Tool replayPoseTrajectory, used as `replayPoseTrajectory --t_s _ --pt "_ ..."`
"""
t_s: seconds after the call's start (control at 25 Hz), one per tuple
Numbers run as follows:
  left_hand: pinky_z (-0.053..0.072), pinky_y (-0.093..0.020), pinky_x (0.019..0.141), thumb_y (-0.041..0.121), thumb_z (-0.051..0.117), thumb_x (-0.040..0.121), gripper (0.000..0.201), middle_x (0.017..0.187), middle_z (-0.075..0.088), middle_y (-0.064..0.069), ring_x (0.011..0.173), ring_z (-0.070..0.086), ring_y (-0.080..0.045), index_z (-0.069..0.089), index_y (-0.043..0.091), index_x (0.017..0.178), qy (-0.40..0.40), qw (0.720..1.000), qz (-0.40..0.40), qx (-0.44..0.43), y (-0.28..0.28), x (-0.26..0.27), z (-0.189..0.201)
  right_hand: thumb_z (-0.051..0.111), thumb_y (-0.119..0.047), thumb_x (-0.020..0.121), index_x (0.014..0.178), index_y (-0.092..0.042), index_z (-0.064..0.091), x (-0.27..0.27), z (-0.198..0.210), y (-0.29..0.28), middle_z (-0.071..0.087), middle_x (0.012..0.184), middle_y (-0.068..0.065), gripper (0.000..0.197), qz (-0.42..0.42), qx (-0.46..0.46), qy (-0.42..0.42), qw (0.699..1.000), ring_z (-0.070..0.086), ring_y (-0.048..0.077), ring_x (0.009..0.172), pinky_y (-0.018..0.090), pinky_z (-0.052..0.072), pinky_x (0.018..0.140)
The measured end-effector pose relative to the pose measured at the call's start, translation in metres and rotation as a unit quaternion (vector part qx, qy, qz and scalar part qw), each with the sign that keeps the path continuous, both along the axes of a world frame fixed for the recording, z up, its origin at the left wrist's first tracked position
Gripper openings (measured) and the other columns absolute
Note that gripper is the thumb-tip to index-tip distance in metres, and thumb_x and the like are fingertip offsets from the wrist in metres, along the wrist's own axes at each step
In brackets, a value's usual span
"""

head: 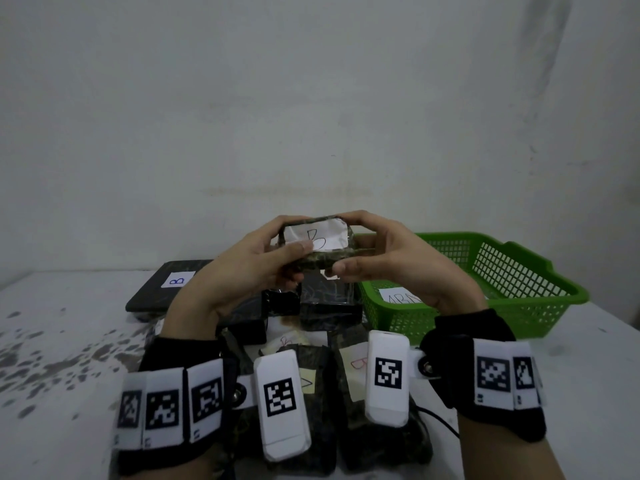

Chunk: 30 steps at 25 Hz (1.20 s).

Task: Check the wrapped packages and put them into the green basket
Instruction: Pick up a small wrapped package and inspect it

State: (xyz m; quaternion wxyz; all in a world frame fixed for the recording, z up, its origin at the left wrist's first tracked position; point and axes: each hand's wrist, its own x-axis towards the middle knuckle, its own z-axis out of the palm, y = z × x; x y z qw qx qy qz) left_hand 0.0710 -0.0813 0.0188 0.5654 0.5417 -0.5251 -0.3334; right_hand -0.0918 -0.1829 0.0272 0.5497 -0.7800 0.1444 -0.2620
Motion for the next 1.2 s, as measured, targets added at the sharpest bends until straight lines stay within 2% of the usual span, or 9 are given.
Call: replayPoseTrajectory --t_s 0.08,0.2,0.28,0.44,0.52,0.68,0.84,0.92,1.2 --pt "0.05 -0.018 0.058 0.013 0.075 0.07 0.049 0.094 0.066 0.003 0.07 0.063 -0.004 0.053 0.029 0.111 -0.046 0.999 0.002 -0.009 -0.001 0.001 -0.001 0.069 -0.002 0.075 0.115 -0.02 0.055 0.003 -0.001 -0.002 0.068 0.098 0.008 0.046 -0.019 -0.019 -0.006 1.0 0.067 0.016 0.087 0.032 0.055 0.084" --pt "0.048 -0.014 0.057 -0.002 0.07 0.071 0.05 0.098 0.068 0.005 0.074 0.066 -0.001 0.054 0.023 0.111 -0.072 0.996 0.028 -0.037 -0.001 0.001 0.001 0.071 -0.005 0.074 0.112 -0.021 0.057 0.004 -0.001 -0.002 0.066 0.109 0.002 0.043 -0.021 -0.048 -0.013 0.999 0.066 0.01 0.091 0.024 0.053 0.085" --pt "0.047 -0.013 0.058 0.007 0.076 0.068 0.046 0.095 0.069 0.005 0.075 0.066 0.0 0.057 0.023 0.107 -0.079 0.995 0.036 -0.05 -0.001 0.0 0.002 0.075 -0.011 0.066 0.111 -0.02 0.058 0.003 0.0 -0.002 0.065 0.112 0.0 0.048 -0.021 -0.063 -0.03 0.997 0.065 0.008 0.096 0.022 0.053 0.086" --pt "0.049 -0.012 0.068 0.032 0.082 0.058 0.045 0.087 0.07 0.009 0.08 0.065 -0.002 0.062 0.028 0.098 -0.093 0.991 0.066 -0.074 -0.003 0.001 0.001 0.076 -0.032 0.06 0.105 -0.022 0.062 0.006 -0.002 -0.002 0.07 0.105 0.001 0.048 -0.064 -0.109 -0.056 0.99 0.064 0.014 0.103 0.034 0.049 0.095" --pt "0.051 -0.013 0.071 0.03 0.077 0.06 0.045 0.094 0.067 0.004 0.079 0.066 -0.003 0.058 0.025 0.1 -0.088 0.991 0.073 -0.072 -0.005 0.002 -0.001 0.078 -0.023 0.068 0.103 -0.02 0.064 0.009 -0.005 -0.004 0.071 0.101 0.002 0.037 -0.082 -0.114 -0.058 0.988 0.064 0.014 0.101 0.037 0.049 0.096" --pt "0.052 -0.013 0.074 0.0 0.068 0.075 0.031 0.092 0.066 0.003 0.075 0.065 0.001 0.057 0.021 0.094 -0.097 0.991 0.058 -0.076 -0.005 0.001 -0.003 0.072 -0.005 0.075 0.102 -0.011 0.065 0.009 -0.005 -0.007 0.07 0.097 0.01 0.029 -0.096 -0.09 -0.047 0.99 0.067 0.016 0.09 0.032 0.052 0.089" --pt "0.053 -0.02 0.075 0.0 0.072 0.073 0.032 0.088 0.067 0.001 0.075 0.064 -0.007 0.06 0.026 0.088 -0.125 0.985 0.08 -0.084 -0.007 0.002 -0.002 0.072 0.003 0.071 0.09 -0.011 0.066 0.01 -0.006 -0.006 0.069 0.085 0.009 0.024 -0.088 -0.061 -0.059 0.992 0.066 0.017 0.08 0.027 0.054 0.08" --pt "0.052 -0.018 0.071 -0.002 0.068 0.076 0.031 0.084 0.066 0.001 0.071 0.063 -0.007 0.061 0.026 0.086 -0.126 0.985 0.087 -0.084 -0.006 0.002 -0.002 0.071 0.005 0.071 0.084 -0.012 0.065 0.013 -0.006 -0.005 0.068 0.08 0.008 0.022 -0.094 -0.057 -0.06 0.992 0.065 0.017 0.076 0.027 0.053 0.077" --pt "0.051 -0.027 0.08 0.002 0.068 0.077 0.027 0.079 0.069 0.006 0.071 0.065 -0.005 0.062 0.028 0.085 -0.131 0.985 0.092 -0.062 -0.005 0.002 -0.001 0.073 0.0 0.071 0.083 -0.011 0.065 0.016 -0.008 -0.006 0.066 0.084 0.009 0.019 -0.111 -0.011 -0.032 0.993 0.061 0.021 0.08 0.045 0.05 0.09"
